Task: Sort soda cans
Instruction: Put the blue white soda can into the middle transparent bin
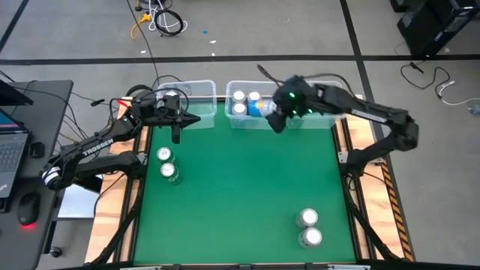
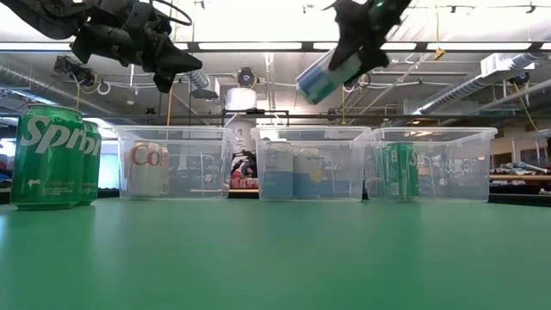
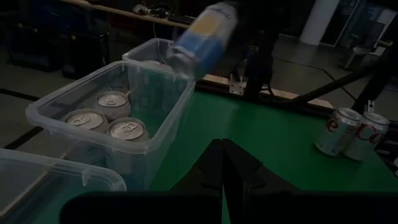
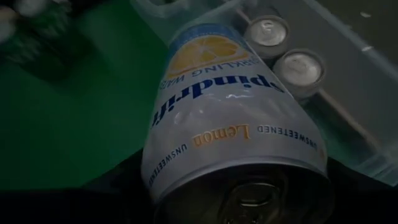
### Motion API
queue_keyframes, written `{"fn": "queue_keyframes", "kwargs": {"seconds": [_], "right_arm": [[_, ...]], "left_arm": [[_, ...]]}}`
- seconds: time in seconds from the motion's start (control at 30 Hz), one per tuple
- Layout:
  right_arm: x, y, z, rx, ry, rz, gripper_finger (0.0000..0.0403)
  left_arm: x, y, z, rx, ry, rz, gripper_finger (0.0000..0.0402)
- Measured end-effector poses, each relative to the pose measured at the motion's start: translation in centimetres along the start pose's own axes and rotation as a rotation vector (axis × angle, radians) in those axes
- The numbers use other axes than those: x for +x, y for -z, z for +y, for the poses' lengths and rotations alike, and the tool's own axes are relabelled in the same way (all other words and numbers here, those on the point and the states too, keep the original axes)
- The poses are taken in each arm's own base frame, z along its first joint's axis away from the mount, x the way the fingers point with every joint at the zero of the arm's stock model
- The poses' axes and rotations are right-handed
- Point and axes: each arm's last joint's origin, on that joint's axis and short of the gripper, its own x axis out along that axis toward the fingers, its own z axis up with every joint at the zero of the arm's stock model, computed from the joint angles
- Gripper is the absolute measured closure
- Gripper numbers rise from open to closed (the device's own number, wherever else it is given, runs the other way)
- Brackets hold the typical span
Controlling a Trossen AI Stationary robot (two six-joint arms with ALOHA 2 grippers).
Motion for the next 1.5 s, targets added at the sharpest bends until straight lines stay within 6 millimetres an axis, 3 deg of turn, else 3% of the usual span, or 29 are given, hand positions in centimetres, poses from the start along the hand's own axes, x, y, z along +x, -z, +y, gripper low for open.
{"fn": "queue_keyframes", "kwargs": {"seconds": [0.3,0.57,0.83,1.07,1.37,1.5], "right_arm": [[4.0,-5.9,-0.8,-0.166,0.083,0.253,0.0128],[7.1,-8.3,-1.5,-0.268,0.22,0.41,0.0128],[11.0,-7.1,-2.0,-0.284,0.2,0.615,0.0128],[14.8,-6.2,-2.4,-0.291,0.202,0.687,0.0128],[17.7,-5.3,-3.4,-0.261,0.159,0.74,0.0128],[18.1,-5.4,-3.5,-0.243,0.138,0.716,0.0128]], "left_arm": [[0.0,0.0,0.0,0.0,0.0,0.0,0.0398],[0.0,0.0,0.0,-0.003,0.0,0.004,0.0398],[0.0,0.0,0.0,0.001,0.0,0.003,0.0398],[0.0,0.0,0.0,0.003,0.0,0.004,0.0398],[0.0,0.1,0.0,0.005,0.001,0.004,0.0398],[0.0,0.0,0.0,0.007,0.004,0.004,0.0398]]}}
